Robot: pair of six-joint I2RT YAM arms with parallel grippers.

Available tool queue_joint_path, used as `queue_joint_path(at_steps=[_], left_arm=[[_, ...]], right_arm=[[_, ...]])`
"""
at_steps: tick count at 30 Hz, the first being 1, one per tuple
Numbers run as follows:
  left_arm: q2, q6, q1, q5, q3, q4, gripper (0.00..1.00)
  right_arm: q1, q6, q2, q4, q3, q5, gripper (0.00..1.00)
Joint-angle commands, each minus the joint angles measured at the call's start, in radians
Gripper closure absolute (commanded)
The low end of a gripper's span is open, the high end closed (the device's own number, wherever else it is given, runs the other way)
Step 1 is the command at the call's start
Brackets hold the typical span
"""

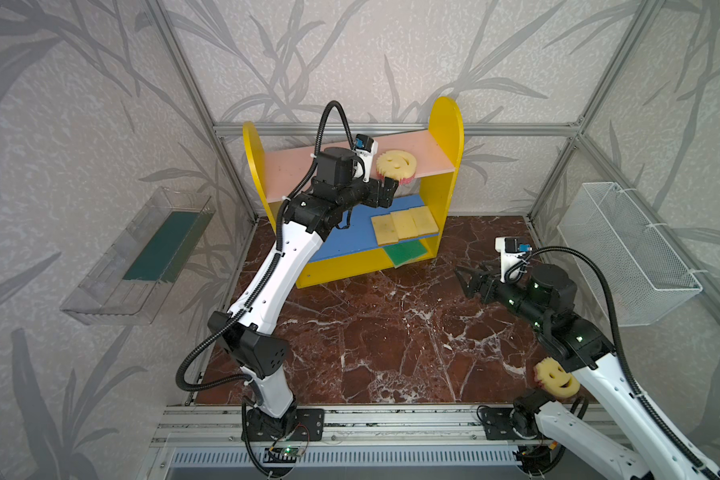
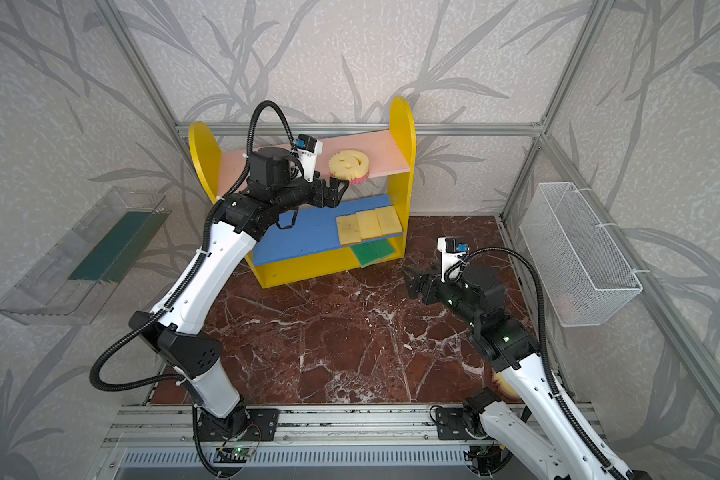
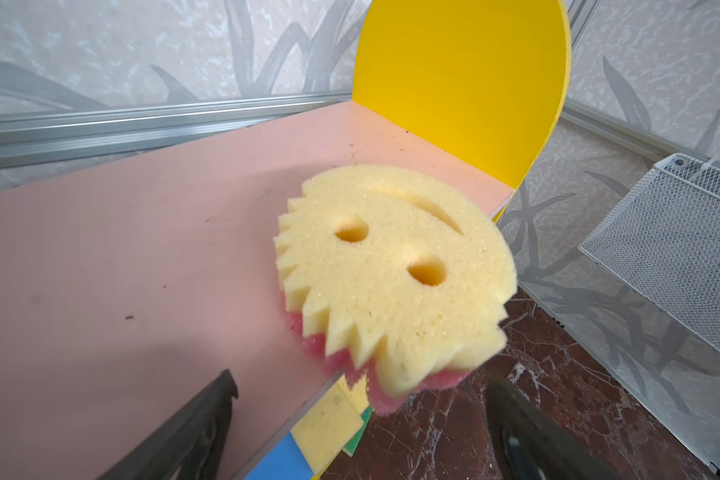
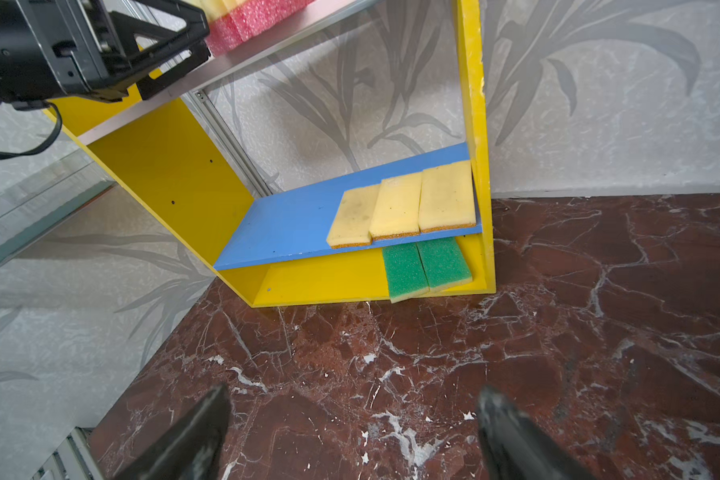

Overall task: Place and organize the cleaning sponges onto the shelf
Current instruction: 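Push the smiley sponge with the left gripper toward the yellow side panel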

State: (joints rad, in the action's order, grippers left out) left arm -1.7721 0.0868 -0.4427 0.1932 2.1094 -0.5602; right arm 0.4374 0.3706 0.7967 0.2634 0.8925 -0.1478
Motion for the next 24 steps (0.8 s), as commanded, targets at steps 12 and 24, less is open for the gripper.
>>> queue_joint_path(at_steps=[12,24], left_arm=[[-0.186,0.022,0.007,0.080,0.169,0.014,0.07],[-0.370,0.101,-0.005,0.186,0.364,0.052,0.12]], right_arm=[[-0.004,0.037,0.063,-0.079,-0.058,-0.077,0.09],[-0.003,0.025,0.101,-0.077,-0.076,-0.090,0.09]])
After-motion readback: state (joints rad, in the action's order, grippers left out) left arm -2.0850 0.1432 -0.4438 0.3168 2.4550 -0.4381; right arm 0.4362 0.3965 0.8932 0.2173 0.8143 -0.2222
